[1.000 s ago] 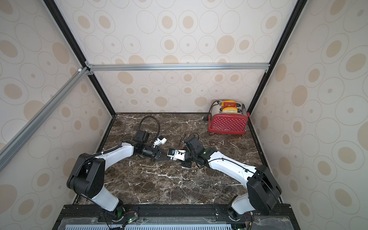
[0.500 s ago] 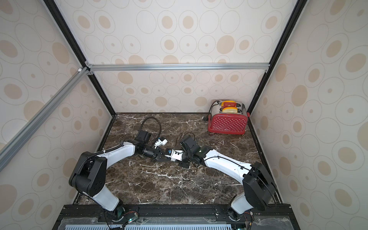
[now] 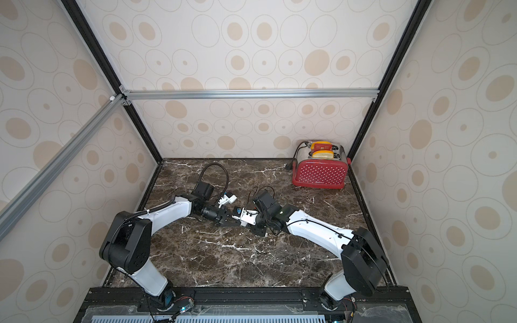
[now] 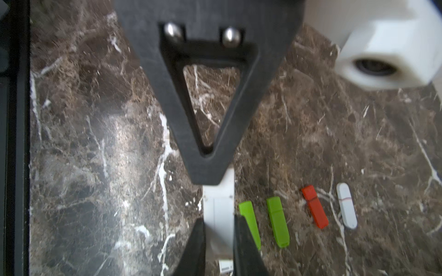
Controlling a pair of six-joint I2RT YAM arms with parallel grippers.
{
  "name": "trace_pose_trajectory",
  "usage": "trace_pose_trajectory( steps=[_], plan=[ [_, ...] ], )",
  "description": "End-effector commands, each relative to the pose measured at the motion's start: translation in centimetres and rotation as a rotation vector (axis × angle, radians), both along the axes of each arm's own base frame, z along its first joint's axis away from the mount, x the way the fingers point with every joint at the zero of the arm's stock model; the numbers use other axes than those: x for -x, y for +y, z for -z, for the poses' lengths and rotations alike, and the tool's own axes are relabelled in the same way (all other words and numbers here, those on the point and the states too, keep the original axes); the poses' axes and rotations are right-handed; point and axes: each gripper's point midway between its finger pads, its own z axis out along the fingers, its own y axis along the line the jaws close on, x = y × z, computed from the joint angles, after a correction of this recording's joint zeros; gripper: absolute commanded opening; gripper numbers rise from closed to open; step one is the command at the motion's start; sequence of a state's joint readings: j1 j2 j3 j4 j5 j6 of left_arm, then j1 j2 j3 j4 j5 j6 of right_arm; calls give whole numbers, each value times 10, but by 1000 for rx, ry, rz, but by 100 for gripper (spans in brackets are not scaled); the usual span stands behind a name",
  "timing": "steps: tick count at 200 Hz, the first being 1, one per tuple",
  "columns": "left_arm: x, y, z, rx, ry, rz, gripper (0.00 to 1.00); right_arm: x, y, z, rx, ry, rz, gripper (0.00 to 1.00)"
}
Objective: Close the usb drive cover
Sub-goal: Close the cover of the USB drive.
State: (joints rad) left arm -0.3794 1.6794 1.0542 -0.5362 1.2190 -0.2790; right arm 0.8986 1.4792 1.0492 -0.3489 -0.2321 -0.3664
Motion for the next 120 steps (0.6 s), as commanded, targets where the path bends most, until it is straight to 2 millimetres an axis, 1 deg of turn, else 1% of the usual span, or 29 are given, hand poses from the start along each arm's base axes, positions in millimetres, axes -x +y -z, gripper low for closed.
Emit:
trace_pose_trajectory(
  steps=[1,11,24,34,47,57,68,80,88,92,96,103,106,110,120],
  plan=[
    [20,-20,-10,58,-21,116,0,17,58,-113,-411,-211,-199,5],
    [19,-25,-15,107,26,105,0,25,60,-116,-414,-247,-246,4],
    [13,-30,-20,153,80,81,0,29,62,-116,-395,-303,-277,3],
    [10,-31,-21,147,78,74,0,24,62,-119,-401,-308,-248,3],
    [12,-29,-20,120,46,84,0,21,63,-119,-406,-301,-228,3],
    [11,-28,-21,117,31,82,0,22,63,-113,-376,-284,-235,3],
    [9,-25,-23,113,18,68,0,22,57,-99,-313,-266,-237,4],
    [5,-16,-27,101,-16,37,1,23,42,-76,-211,-234,-246,4],
    [-1,-6,-29,85,-51,6,4,22,25,-55,-111,-212,-232,4],
    [-4,0,-29,73,-66,-14,8,21,16,-45,-69,-197,-223,4],
    [-8,7,-29,57,-86,-34,14,22,6,-36,-33,-176,-219,4],
    [-17,21,-26,8,-125,-81,29,26,-9,-25,4,-134,-215,4],
    [-20,27,-25,-17,-146,-98,33,28,-15,-20,13,-115,-211,4],
    [-25,37,-24,-52,-174,-123,35,29,-23,-16,22,-94,-201,4],
    [-36,60,-20,-146,-249,-168,37,34,-40,-5,35,-50,-178,4]
  ],
)
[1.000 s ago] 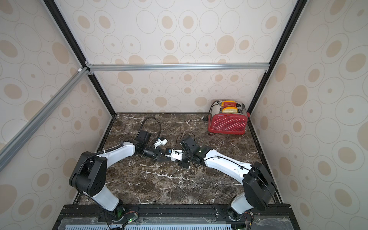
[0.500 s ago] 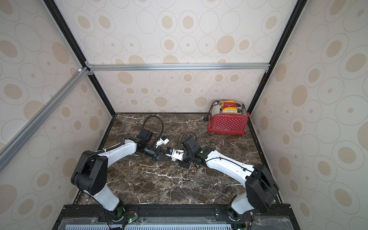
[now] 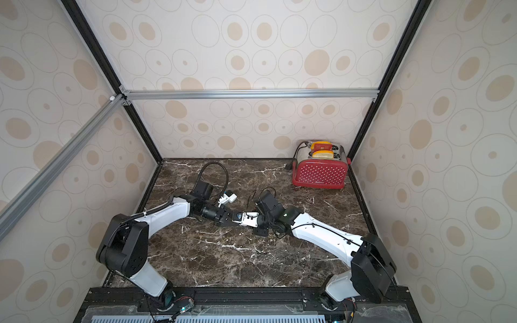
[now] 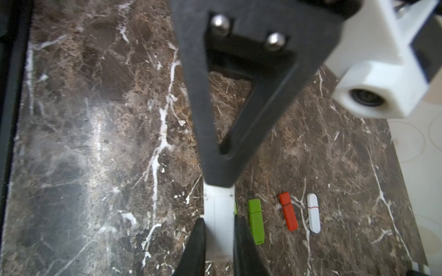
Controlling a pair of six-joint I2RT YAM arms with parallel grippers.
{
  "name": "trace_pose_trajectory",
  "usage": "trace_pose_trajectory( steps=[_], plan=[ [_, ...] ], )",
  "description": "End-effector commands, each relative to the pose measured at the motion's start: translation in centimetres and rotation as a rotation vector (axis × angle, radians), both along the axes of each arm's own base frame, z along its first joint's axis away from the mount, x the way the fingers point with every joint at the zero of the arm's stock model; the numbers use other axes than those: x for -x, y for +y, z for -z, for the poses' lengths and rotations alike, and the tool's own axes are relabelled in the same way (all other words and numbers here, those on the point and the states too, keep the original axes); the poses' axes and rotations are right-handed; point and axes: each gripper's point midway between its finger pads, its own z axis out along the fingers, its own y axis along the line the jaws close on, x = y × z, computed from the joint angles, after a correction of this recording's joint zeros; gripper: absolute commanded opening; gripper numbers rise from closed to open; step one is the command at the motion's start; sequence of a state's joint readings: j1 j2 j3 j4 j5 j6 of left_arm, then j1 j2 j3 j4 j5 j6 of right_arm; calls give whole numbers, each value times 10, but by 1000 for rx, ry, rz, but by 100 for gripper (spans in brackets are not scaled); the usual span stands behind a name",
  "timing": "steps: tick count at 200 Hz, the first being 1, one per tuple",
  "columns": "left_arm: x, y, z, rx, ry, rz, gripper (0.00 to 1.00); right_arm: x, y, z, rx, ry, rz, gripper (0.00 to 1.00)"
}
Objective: Close the usb drive cover
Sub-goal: Close the cover of the USB drive, then place the USB drive at the center of the board.
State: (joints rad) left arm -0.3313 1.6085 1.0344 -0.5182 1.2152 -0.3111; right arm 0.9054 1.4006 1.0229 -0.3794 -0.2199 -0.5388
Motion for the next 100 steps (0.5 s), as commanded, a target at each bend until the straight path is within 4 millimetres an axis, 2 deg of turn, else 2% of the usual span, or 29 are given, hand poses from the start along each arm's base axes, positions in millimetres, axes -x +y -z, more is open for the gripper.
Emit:
trace_pose_trajectory(
  steps=[1,13,29,51,55,72,85,100],
  plan=[
    [-29,48,-4,-174,-217,-115,37,25,-30,9,17,84,-49,4],
    [-39,75,1,-293,-272,-170,50,34,-43,23,47,128,-44,5],
    [-55,110,6,-445,-377,-249,56,47,-50,42,92,202,-54,5],
    [-68,147,12,-656,-497,-314,71,55,-54,68,138,278,-53,7],
    [-75,150,9,-673,-542,-327,73,55,-55,73,151,283,-49,7],
    [-80,160,8,-729,-608,-330,81,52,-60,92,207,294,-36,7],
    [-82,162,10,-746,-660,-320,86,49,-60,101,233,289,-31,7],
    [-89,170,14,-782,-698,-351,97,43,-61,109,267,287,-26,8]
  ],
)
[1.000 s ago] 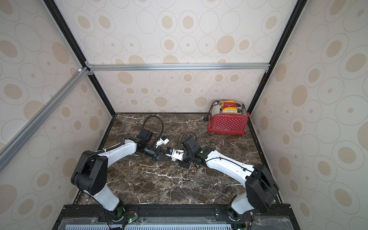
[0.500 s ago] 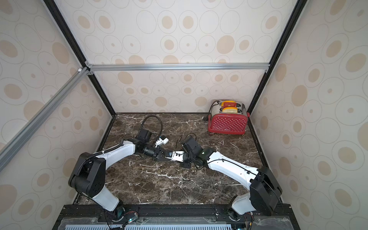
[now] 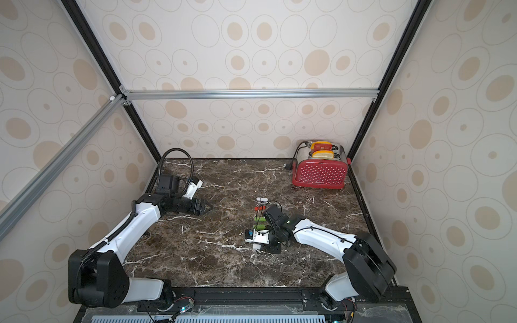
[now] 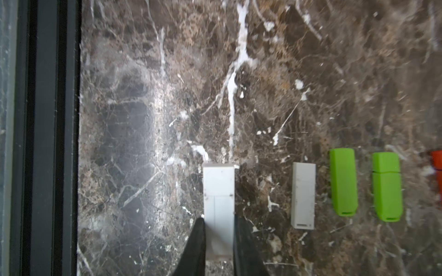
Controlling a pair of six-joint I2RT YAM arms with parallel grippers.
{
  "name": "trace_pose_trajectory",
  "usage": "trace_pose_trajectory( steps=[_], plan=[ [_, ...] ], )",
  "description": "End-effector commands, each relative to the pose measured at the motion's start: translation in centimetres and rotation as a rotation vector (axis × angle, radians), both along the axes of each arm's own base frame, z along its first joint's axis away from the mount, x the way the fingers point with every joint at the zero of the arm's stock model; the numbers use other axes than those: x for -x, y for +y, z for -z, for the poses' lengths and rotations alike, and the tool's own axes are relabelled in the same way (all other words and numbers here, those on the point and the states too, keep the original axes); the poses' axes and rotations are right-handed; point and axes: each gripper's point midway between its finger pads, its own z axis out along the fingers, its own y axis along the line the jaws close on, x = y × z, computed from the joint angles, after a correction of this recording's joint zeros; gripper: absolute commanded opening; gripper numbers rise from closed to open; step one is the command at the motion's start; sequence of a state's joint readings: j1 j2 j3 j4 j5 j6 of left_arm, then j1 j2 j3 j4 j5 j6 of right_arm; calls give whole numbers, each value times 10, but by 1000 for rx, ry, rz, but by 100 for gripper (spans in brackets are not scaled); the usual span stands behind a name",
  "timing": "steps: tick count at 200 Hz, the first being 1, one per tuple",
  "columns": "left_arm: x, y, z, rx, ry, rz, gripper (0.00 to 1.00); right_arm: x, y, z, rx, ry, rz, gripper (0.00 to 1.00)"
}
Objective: Close the usb drive cover
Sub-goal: Place the USB drive at the center of the board.
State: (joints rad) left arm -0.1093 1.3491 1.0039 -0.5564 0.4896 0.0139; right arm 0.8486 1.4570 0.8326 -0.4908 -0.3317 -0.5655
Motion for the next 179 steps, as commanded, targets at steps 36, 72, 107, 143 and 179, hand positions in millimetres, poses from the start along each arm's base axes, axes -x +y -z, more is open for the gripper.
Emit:
trace_pose_trajectory(
  steps=[36,72,107,143,179],
  plan=[
    [-35,32,12,-179,-220,-84,99,-16,-3,28,132,-10,-12,9],
    [-46,46,23,-211,-304,-159,99,-21,-2,36,170,-5,-23,13],
    [-49,65,35,-261,-363,-237,99,-22,-3,42,196,4,-21,29],
    [-53,84,38,-254,-412,-322,99,-25,-1,34,172,-9,-1,54],
    [-54,102,37,-298,-497,-399,99,-45,-5,-2,69,-66,97,65]
  ],
)
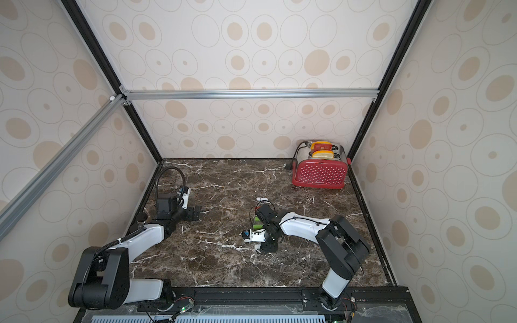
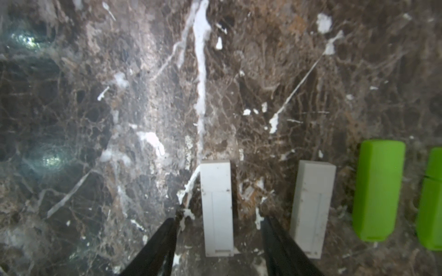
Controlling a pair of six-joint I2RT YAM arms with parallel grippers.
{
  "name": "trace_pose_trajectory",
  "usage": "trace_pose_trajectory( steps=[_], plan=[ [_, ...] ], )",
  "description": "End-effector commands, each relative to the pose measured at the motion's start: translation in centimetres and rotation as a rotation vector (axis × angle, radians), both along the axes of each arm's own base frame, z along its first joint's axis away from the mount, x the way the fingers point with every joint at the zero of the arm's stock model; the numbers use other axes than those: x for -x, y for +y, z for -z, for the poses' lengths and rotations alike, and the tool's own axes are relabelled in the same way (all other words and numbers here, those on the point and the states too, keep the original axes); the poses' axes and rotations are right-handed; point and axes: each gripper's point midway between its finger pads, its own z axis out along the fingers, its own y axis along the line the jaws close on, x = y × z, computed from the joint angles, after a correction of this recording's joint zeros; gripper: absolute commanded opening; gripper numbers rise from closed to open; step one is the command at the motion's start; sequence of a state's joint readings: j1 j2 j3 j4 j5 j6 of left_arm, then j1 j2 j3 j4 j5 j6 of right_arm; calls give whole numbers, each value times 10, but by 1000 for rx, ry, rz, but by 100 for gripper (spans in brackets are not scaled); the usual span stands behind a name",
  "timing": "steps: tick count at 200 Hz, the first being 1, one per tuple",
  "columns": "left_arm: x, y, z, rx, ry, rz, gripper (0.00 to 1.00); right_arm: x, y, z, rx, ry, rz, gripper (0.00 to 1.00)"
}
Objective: Close the usb drive cover
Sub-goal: Place the USB drive at the center of the board, then reset both arms
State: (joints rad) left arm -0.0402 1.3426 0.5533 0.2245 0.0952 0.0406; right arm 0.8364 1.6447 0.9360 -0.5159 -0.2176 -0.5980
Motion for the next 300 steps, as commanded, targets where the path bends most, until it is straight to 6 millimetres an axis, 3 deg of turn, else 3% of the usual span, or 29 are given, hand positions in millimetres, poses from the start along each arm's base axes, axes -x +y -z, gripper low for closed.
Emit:
trace_pose_trajectory(
  steps=[1,44,49,51,92,113,132,159,209,245,300],
  plan=[
    [-14,15,-24,-27,-143,-65,99,-18,-3,-35,-90,-54,79,65],
    [-21,23,-22,-34,-198,-101,99,-80,-41,-82,-291,-228,387,82],
    [-23,23,-23,-20,-209,-102,99,-88,-47,-86,-300,-260,424,98],
    [-24,22,-23,-14,-213,-100,99,-91,-50,-87,-305,-273,438,100],
    [-27,32,-23,4,-218,-143,99,-143,-118,-105,-397,-479,778,99],
    [-29,42,-27,-4,-262,-174,99,-158,-154,-107,-400,-570,920,99],
    [-27,52,-16,0,-306,-219,99,-167,-187,-106,-424,-628,1042,99],
    [-29,61,-7,-9,-297,-276,99,-180,-218,-98,-475,-660,1163,99],
    [-30,61,-7,-10,-289,-272,99,-203,-242,-79,-557,-677,1244,99],
    [-29,61,-7,-12,-289,-272,99,-200,-253,-58,-604,-697,1283,99],
    [-30,60,-7,-13,-289,-271,99,-206,-268,-53,-545,-702,1381,99]
  ],
)
